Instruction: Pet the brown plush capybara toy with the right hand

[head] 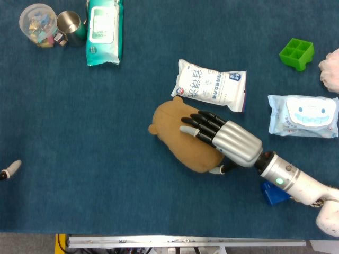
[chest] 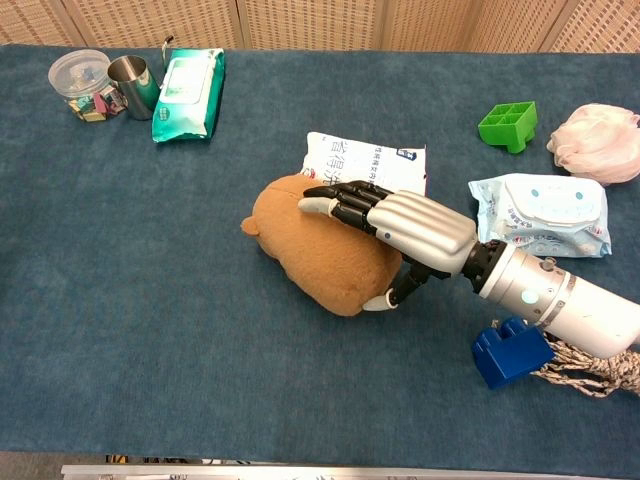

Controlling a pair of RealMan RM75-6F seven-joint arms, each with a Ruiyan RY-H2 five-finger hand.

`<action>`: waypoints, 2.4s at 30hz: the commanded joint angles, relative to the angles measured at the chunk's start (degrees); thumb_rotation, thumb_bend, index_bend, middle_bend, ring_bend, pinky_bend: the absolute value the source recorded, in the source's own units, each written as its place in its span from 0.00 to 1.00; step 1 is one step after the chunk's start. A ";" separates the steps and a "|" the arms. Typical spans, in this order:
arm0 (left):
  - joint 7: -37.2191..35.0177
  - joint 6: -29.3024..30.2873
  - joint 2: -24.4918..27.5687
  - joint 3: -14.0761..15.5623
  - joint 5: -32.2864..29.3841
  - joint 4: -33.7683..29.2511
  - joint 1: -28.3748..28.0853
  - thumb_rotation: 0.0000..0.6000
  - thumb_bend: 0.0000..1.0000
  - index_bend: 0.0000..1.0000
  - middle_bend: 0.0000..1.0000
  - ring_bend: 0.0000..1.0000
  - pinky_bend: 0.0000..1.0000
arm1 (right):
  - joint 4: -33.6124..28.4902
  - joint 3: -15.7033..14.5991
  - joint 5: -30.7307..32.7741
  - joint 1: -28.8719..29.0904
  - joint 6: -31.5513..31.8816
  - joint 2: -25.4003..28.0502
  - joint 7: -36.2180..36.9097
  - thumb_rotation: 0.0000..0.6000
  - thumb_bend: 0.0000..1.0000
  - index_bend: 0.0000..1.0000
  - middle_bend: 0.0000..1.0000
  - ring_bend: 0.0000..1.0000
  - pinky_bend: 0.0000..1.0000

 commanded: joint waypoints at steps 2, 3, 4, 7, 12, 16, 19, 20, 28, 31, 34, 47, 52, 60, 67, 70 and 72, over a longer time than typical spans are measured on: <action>-0.14 -0.01 0.05 -0.02 -0.05 -0.03 0.01 1.00 0.10 0.06 0.02 0.00 0.00 | 1.32 0.95 1.01 -0.02 0.18 -1.46 -0.76 1.00 0.00 0.00 0.00 0.00 0.00; -0.20 0.00 0.09 -0.01 -0.08 -0.03 0.03 1.00 0.10 0.06 0.02 0.00 0.00 | 1.46 1.28 1.51 -0.06 0.18 -1.78 -0.74 1.00 0.00 0.00 0.00 0.00 0.00; -0.24 0.00 0.10 -0.01 -0.10 -0.02 0.05 1.00 0.10 0.06 0.02 0.00 0.00 | 1.38 1.40 1.85 -0.06 0.11 -1.91 -0.42 0.98 0.00 0.00 0.00 0.00 0.00; -0.31 0.00 0.16 0.00 -0.17 -0.03 0.09 1.00 0.10 0.06 0.02 0.00 0.00 | 1.12 1.53 2.29 0.01 0.09 -1.91 0.54 0.89 0.00 0.00 0.00 0.00 0.00; -0.42 -0.21 0.20 0.02 -0.19 0.03 0.02 1.00 0.10 0.06 0.02 0.00 0.00 | 1.06 1.68 2.52 -0.09 1.11 -1.43 1.36 0.57 0.00 0.00 0.00 0.00 0.00; -0.37 -0.30 0.16 0.07 -0.08 -0.02 -0.04 1.00 0.10 0.06 0.02 0.00 0.00 | -0.41 1.78 2.59 0.06 1.70 -0.54 2.93 0.46 0.00 0.00 0.00 0.00 0.00; -0.44 -0.24 0.20 0.08 -0.12 0.03 0.02 1.00 0.10 0.06 0.02 0.00 0.00 | -1.33 1.53 2.16 0.18 2.06 -0.02 2.98 0.44 0.00 0.00 0.00 0.00 0.00; -0.50 -0.22 0.21 0.09 -0.14 0.04 0.04 1.00 0.10 0.06 0.02 0.00 0.00 | -1.66 1.35 2.03 0.21 2.02 0.08 2.86 0.44 0.00 0.00 0.00 0.00 0.00; -1.08 -0.07 0.29 0.16 -0.15 0.40 0.23 1.00 0.10 0.06 0.02 0.00 0.00 | 0.91 0.69 0.05 1.47 0.74 -2.15 -2.06 0.44 0.00 0.00 0.00 0.00 0.00; -1.48 0.08 0.39 0.15 -0.21 0.47 0.34 1.00 0.10 0.06 0.02 0.00 0.00 | 2.65 0.51 -0.27 1.96 0.07 -3.58 -3.00 0.43 0.00 0.00 0.00 0.00 0.00; -1.78 0.08 0.55 0.22 -0.18 0.43 0.40 1.00 0.10 0.06 0.02 0.00 0.00 | 4.94 0.45 -0.65 2.37 -0.22 -5.04 -4.11 0.43 0.00 0.00 0.00 0.00 0.00; -2.36 -0.07 1.09 0.22 0.06 -0.07 0.29 1.00 0.10 0.06 0.02 0.00 0.00 | 12.54 2.10 -0.29 3.21 2.61 -8.83 -2.89 0.43 0.00 0.00 0.00 0.00 0.00; -2.11 -0.24 1.17 0.21 0.10 -0.32 0.17 1.00 0.10 0.06 0.02 0.00 0.00 | 11.86 2.15 -0.46 3.38 4.04 -7.81 -2.09 0.43 0.00 0.00 0.00 0.00 0.00; -1.59 -0.32 1.17 0.27 0.12 -0.78 0.15 1.00 0.10 0.06 0.02 0.00 0.00 | 7.23 1.52 0.15 2.87 4.96 -4.18 -0.52 0.43 0.00 0.00 0.00 0.00 0.00; -1.10 -0.50 1.10 0.33 0.16 -1.00 0.06 1.00 0.10 0.06 0.02 0.00 0.00 | 2.55 -0.15 -1.38 2.98 4.75 -2.04 -2.06 0.43 0.00 0.00 0.00 0.00 0.00; -1.20 -0.35 1.15 0.29 0.10 -1.11 0.14 1.00 0.10 0.06 0.02 0.00 0.00 | 2.22 -0.60 -2.03 3.24 4.27 -2.33 -3.16 0.43 0.00 0.00 0.00 0.00 0.00; -1.32 -0.27 1.21 0.31 0.05 -1.11 0.21 1.00 0.10 0.06 0.02 0.00 0.00 | 2.77 -0.76 -2.20 3.44 3.67 -2.80 -3.87 0.43 0.00 0.00 0.00 0.00 0.00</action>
